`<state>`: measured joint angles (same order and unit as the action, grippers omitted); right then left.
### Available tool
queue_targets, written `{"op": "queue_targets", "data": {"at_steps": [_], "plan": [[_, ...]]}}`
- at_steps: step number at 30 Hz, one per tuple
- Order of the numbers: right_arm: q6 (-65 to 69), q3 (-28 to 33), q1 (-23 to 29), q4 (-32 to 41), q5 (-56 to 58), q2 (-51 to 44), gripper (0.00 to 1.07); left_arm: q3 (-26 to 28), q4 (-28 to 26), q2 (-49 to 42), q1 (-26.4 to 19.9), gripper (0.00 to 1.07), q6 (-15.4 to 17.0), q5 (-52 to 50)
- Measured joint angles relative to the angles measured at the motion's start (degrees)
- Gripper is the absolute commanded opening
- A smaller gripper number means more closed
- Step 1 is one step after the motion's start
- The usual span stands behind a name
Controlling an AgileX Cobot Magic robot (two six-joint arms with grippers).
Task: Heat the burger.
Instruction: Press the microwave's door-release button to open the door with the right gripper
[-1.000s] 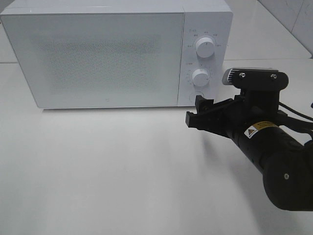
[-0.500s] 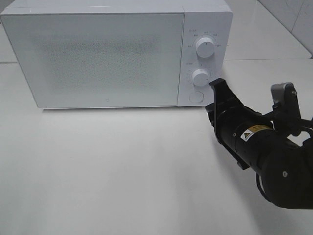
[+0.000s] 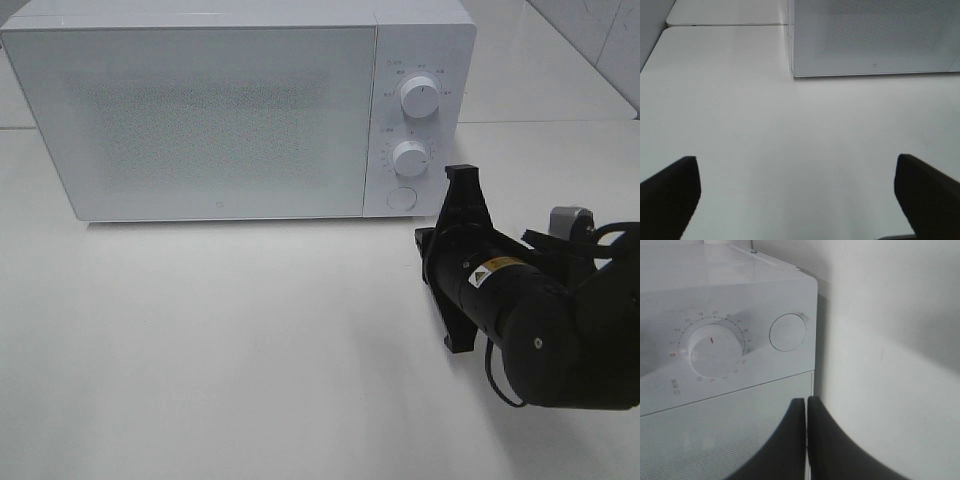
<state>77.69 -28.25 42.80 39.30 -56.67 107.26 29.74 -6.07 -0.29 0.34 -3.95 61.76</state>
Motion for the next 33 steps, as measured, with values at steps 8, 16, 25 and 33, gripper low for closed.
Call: {"op": "queue_targets", "data": {"at_steps": [8, 16, 25, 33], "plan": [[0.2, -5.6, -4.0, -2.1, 2.8, 2.3, 0.0, 0.0, 0.0, 0.0, 0.0, 0.98, 0.0, 0.0], [0.2, -10.3, -6.2, -2.2, 5.0, 6.1, 0.0, 0.0, 0.0, 0.0, 0.0, 0.98, 0.0, 0.0], [-0.1, -15.5, -8.3, -2.1, 6.0, 10.1, 0.0, 0.0, 0.0, 0.0, 0.0, 0.98, 0.0, 0.0], [-1.1, -18.7, -8.5, -1.1, 6.2, 12.7, 0.0, 0.0, 0.0, 0.0, 0.0, 0.98, 0.0, 0.0]]}}
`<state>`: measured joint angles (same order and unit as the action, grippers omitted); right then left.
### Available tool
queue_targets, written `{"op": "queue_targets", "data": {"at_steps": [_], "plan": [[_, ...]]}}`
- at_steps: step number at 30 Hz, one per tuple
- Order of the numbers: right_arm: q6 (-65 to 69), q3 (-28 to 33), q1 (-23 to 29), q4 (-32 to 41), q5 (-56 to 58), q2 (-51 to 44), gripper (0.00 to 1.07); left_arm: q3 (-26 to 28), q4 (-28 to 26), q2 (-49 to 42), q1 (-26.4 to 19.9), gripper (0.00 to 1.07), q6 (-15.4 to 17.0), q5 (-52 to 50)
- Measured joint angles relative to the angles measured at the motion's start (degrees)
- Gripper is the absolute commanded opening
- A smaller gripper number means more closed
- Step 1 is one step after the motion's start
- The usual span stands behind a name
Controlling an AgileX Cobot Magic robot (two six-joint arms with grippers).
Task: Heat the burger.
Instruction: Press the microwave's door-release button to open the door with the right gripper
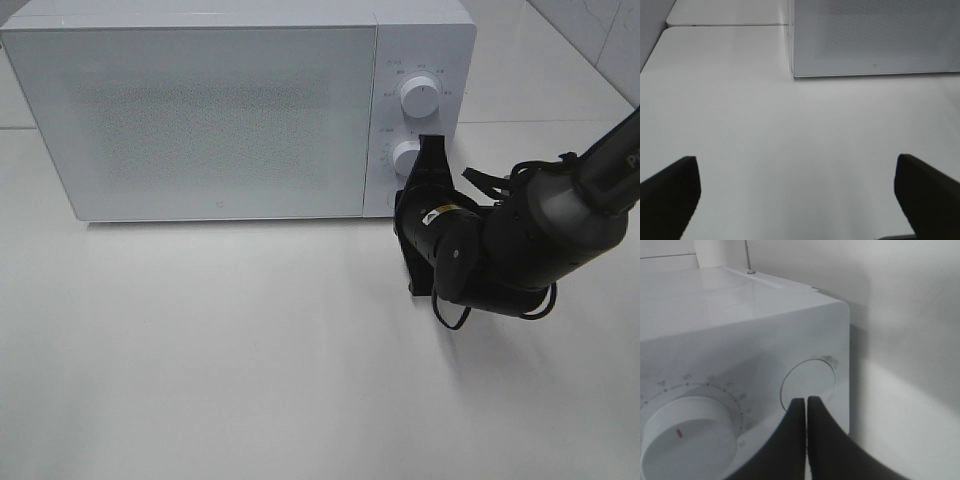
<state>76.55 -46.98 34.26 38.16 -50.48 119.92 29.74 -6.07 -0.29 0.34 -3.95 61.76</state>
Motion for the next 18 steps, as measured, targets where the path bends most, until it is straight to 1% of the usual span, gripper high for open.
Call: {"op": "queue_targets", "data": {"at_steps": [4, 11, 18], "plan": [[-0.2, -2.2, -1.0, 0.5, 0.1, 1.6, 0.0, 0.0, 0.0, 0.0, 0.0, 0.98, 0.0, 0.0], [-1.0, -4.9, -1.0, 1.2, 1.6, 3.4, 0.0, 0.0, 0.1, 0.0, 0.0, 0.98, 0.0, 0.0], [-2.1, -5.0, -1.0, 2.1, 0.4, 3.7, 0.0, 0.0, 0.1, 0.0, 0.0, 0.98, 0.0, 0.0]]}}
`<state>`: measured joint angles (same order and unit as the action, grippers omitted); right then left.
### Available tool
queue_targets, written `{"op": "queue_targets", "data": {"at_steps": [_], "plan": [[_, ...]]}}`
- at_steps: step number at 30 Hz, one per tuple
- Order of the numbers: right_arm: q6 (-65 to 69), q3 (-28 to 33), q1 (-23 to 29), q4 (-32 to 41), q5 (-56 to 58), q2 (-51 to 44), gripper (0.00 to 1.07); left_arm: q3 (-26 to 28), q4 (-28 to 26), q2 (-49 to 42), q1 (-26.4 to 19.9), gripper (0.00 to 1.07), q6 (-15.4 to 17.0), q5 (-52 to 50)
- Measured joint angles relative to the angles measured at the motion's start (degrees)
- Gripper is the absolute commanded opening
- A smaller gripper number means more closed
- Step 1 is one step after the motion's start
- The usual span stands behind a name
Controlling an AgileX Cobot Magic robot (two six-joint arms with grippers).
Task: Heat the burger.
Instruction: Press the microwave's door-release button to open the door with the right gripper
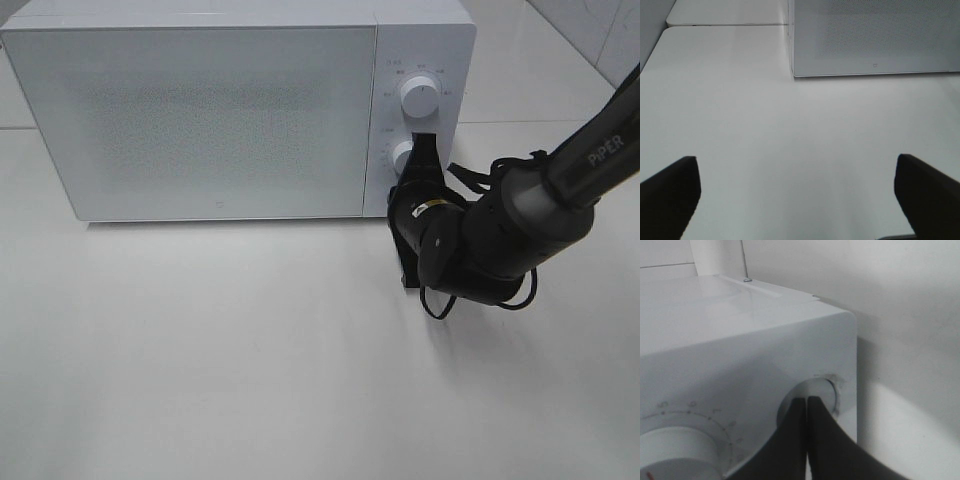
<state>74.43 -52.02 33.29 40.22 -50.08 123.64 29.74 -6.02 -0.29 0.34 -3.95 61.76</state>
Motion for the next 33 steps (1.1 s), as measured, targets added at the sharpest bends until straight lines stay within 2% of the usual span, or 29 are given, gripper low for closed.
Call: {"op": "queue_targets", "data": {"at_steps": [6, 15, 33], "plan": [[-0.3, -0.1, 0.1, 0.6, -1.2, 0.2, 0.0, 0.0, 0.0, 0.0, 0.0, 0.98, 0.0, 0.0], [-4.7, -2.8, 0.9, 5.3, -2.4, 1.3, 0.0, 0.0, 0.1, 0.0, 0.0, 0.98, 0.0, 0.0], [-7.2, -4.8, 0.7, 6.5, -0.6, 2.6, 0.0, 0.0, 0.1, 0.0, 0.0, 0.98, 0.0, 0.0]]}}
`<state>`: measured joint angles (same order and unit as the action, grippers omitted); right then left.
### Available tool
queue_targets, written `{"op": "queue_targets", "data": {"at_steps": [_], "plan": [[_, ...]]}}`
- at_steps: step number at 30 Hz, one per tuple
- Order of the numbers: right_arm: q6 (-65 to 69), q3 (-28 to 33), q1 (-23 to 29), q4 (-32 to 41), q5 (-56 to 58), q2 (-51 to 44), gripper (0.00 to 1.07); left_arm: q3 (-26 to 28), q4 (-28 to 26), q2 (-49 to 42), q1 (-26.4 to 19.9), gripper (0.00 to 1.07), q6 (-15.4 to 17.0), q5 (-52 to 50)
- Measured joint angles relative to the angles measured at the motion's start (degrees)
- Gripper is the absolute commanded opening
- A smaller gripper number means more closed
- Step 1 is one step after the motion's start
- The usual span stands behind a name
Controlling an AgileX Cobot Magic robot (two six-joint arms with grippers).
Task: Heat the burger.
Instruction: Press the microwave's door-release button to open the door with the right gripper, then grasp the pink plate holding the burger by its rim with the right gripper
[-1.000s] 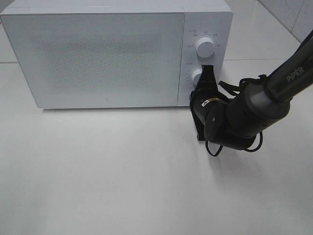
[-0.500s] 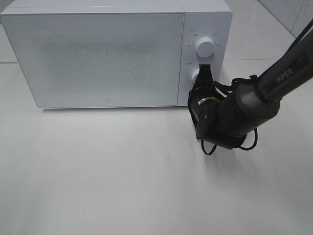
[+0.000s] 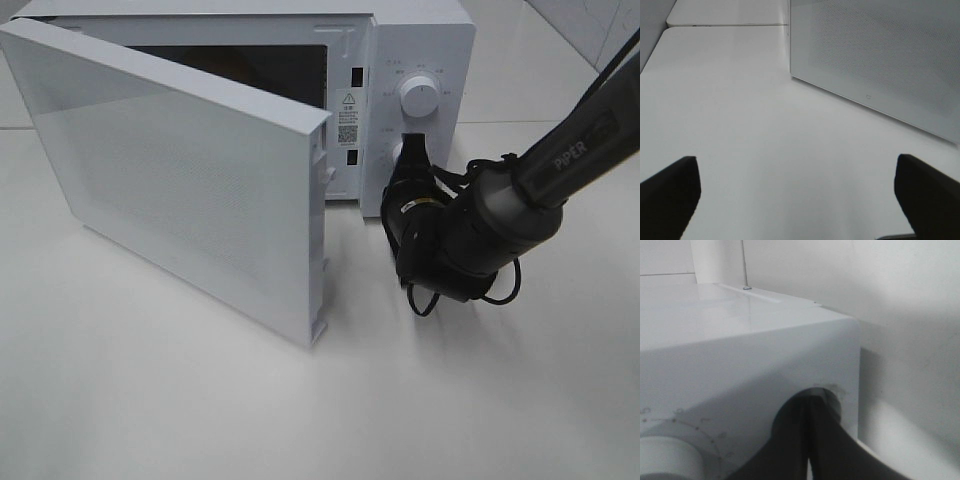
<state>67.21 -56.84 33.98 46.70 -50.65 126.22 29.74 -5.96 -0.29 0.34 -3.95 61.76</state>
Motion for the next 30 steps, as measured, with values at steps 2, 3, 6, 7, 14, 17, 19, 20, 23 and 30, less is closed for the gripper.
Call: {"op": "queue_targets", "data": {"at_steps": [2, 3, 6, 7, 14, 17, 19, 20, 23, 30], "plan": [[0.0, 0.0, -0.2, 0.4, 1.0, -0.5, 0.0, 0.0, 0.0, 0.0, 0.0, 0.98, 0.0, 0.0], [0.1, 0.2, -0.3, 0.3, 1.9, -1.0, 0.0, 0.0, 0.0, 0.0, 0.0, 0.98, 0.0, 0.0], [0.1, 0.7, -0.7, 0.3, 3.2, -2.0, 0.0, 0.0, 0.0, 0.0, 0.0, 0.98, 0.0, 0.0], [0.1, 0.7, -0.7, 0.3, 3.2, -2.0, 0.0, 0.0, 0.0, 0.0, 0.0, 0.98, 0.0, 0.0], [0.5, 3.1, -0.9, -1.3, 7.0, -5.2, 0.0, 0.0, 0.0, 0.0, 0.0, 0.98, 0.0, 0.0], [0.1, 4.8, -0.7, -2.8, 8.0, -7.2, 0.0, 0.0, 0.0, 0.0, 0.0, 0.98, 0.0, 0.0], [0.0, 5.2, -0.6, -3.7, 8.5, -7.9, 0.0, 0.0, 0.0, 0.0, 0.0, 0.98, 0.0, 0.0], [-0.9, 6.2, -0.6, -5.0, 10.1, -9.5, 0.0, 0.0, 0.0, 0.0, 0.0, 0.98, 0.0, 0.0], [-1.9, 7.2, -0.5, -5.6, 12.0, -10.7, 0.0, 0.0, 0.0, 0.0, 0.0, 0.98, 0.0, 0.0], [-10.4, 12.7, -0.5, -9.3, 21.3, -16.5, 0.0, 0.0, 0.0, 0.0, 0.0, 0.98, 0.0, 0.0]]}}
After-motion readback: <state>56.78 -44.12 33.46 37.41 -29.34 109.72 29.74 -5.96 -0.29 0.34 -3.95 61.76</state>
